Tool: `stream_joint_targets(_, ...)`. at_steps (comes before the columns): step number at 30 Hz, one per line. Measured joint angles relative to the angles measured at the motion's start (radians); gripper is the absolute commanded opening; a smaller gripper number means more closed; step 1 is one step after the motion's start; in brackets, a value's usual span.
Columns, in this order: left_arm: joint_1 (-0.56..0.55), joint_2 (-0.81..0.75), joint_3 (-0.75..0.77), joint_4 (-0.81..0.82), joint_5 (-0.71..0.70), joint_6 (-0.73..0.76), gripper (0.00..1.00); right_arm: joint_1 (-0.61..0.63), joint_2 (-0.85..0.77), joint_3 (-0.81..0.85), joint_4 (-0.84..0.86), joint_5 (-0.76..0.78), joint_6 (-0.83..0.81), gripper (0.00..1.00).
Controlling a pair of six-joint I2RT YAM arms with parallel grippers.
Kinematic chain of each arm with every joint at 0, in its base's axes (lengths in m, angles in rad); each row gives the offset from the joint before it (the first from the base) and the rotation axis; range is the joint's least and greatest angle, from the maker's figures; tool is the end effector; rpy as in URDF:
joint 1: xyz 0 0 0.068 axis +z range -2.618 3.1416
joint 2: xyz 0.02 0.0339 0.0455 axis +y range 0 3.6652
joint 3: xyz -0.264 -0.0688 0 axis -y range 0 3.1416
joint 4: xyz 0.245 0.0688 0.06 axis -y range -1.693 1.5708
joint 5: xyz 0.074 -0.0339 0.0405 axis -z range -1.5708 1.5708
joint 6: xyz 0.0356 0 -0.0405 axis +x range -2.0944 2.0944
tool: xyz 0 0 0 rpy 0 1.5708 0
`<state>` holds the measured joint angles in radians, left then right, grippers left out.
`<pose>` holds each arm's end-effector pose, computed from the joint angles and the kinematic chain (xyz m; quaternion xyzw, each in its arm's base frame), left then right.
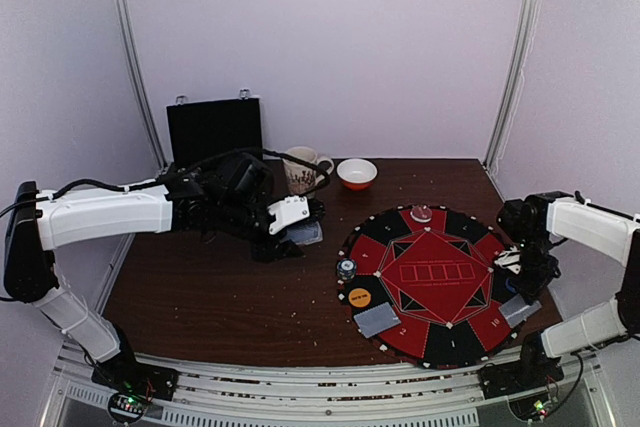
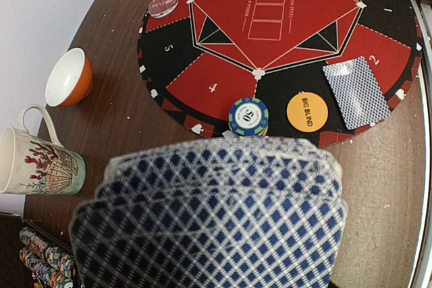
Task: Distribute texas hold em gaming equipment
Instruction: Distribute the poker card in the small blind area.
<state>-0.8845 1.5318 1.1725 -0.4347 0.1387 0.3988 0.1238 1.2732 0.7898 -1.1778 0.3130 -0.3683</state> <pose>0.2096 -0.2636 0.2694 0.5736 0.7240 -0.1531 0.3513 0.1777 0.0111 0.1977 0.2472 -0.9553 0.1491 0.0633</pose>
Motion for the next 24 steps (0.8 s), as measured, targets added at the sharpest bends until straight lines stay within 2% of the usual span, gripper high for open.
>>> stream_joint_targets(3,0.000,0.000,0.000,0.000,0.000,0.000,0.54,0.000,0.000,-0.014,-0.008,0.045,-0.004,0.51)
stream_joint_targets(8,0.000,0.000,0.000,0.000,0.000,0.000,0.54,0.025,0.003,-0.017,-0.014,0.091,-0.069,0.53)
stream_joint_targets(13,0.000,0.002,0.000,0.000,0.001,0.000,0.54,0.137,0.024,0.056,0.011,-0.035,-0.239,0.49)
stream_joint_targets(17,0.000,0.006,0.000,0.000,0.003,0.000,0.54,0.152,0.031,0.090,0.085,-0.117,-0.403,0.43)
stream_joint_targets(24,0.000,0.008,0.000,-0.001,0.004,0.000,0.54,0.150,0.146,0.082,0.137,-0.161,-0.604,0.45)
